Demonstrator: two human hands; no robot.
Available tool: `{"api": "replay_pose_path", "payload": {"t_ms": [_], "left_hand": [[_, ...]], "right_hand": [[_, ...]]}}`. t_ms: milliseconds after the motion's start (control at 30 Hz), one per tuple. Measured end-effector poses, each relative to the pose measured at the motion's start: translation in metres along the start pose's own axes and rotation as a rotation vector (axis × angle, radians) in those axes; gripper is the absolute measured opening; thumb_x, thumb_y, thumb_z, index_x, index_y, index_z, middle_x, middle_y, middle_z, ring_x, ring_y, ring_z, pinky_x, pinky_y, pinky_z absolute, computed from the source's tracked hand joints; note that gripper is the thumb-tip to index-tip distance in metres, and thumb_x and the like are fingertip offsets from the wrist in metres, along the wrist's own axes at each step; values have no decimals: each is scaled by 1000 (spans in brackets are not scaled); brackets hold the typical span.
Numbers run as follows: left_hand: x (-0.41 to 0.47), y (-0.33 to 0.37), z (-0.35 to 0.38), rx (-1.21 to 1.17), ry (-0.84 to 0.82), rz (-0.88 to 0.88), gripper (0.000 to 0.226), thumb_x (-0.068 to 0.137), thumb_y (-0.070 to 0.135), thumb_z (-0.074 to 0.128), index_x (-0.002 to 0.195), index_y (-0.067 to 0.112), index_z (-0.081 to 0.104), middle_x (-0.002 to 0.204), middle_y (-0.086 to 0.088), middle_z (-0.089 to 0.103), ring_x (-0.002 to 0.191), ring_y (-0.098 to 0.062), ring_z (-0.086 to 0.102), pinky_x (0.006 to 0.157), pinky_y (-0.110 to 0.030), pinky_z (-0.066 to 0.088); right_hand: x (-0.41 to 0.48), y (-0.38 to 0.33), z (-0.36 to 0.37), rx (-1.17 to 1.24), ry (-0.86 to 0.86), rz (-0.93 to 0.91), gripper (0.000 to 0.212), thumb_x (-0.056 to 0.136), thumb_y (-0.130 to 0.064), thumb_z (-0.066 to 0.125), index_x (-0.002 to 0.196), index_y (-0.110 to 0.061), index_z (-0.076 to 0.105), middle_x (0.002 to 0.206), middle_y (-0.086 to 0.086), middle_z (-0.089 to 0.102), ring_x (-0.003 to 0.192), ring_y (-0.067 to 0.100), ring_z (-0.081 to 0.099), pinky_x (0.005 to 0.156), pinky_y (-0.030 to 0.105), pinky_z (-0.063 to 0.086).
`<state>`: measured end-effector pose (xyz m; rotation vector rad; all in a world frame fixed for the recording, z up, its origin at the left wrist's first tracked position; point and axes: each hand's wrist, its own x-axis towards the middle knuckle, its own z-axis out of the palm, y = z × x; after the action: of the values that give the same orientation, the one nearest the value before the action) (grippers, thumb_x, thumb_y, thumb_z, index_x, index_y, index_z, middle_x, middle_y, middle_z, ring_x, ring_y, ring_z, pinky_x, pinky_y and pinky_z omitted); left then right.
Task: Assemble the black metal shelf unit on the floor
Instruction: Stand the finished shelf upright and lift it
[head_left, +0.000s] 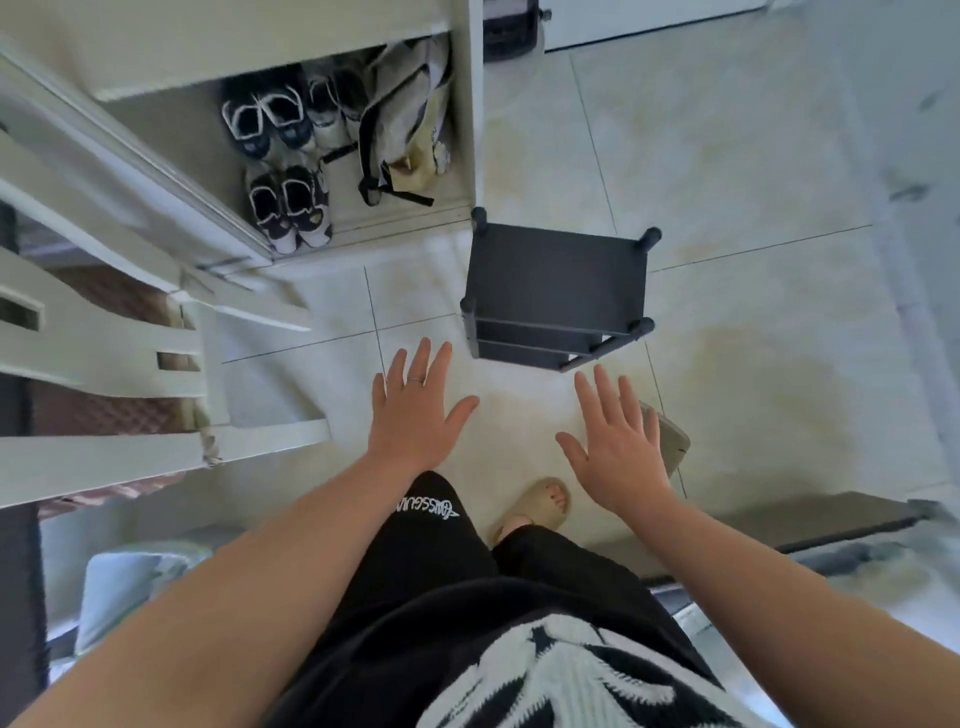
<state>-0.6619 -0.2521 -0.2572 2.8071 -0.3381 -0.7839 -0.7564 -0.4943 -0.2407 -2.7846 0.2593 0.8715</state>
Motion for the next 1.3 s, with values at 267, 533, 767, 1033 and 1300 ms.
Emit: {"api": "replay_pose_path", "payload": {"t_ms": [267, 533, 767, 1033, 1300], "left_hand": [[77, 19, -48, -121, -40, -42, 71, 100, 59, 33, 158, 31, 5, 168, 1, 1, 153, -29, 0, 122, -52, 10], [160, 19, -63, -358, -246, -66, 75, 98, 57, 44, 158, 25, 13, 165, 0, 20, 150, -28, 21, 117, -53, 29], [213, 20, -48, -523, -399, -269, 75, 98, 57, 45, 157, 26, 12, 163, -4, 24, 146, -33, 30, 113, -50, 33], [240, 26, -16, -681, -445, -461, 65, 96, 50, 48, 152, 25, 26, 141, -3, 51, 122, -30, 54, 103, -48, 48], [241, 39, -17, -772, -337, -575, 46, 98, 49, 50, 136, 25, 47, 120, 3, 55, 101, -22, 58, 59, -25, 48]], "right_hand": [[66, 25, -51, 25, 44, 119, 72, 104, -56, 24, 158, -31, -17, 168, -4, -20, 155, 27, -16, 125, 56, 6], [114, 34, -73, 79, 26, 319, 73, 104, -54, 29, 160, -28, -12, 169, -4, -11, 156, 26, -9, 124, 55, 11], [156, 61, -76, 222, -27, 472, 73, 104, -50, 36, 161, -26, -3, 170, -4, -3, 156, 24, -2, 123, 53, 15], [206, 93, -53, 491, -149, 509, 72, 102, -41, 48, 161, -22, 10, 163, 1, 30, 143, 30, 35, 108, 50, 37], [226, 92, -52, 1181, -56, 746, 50, 99, -27, 59, 144, -11, 46, 130, 10, 61, 113, 30, 61, 100, 46, 51]]}}
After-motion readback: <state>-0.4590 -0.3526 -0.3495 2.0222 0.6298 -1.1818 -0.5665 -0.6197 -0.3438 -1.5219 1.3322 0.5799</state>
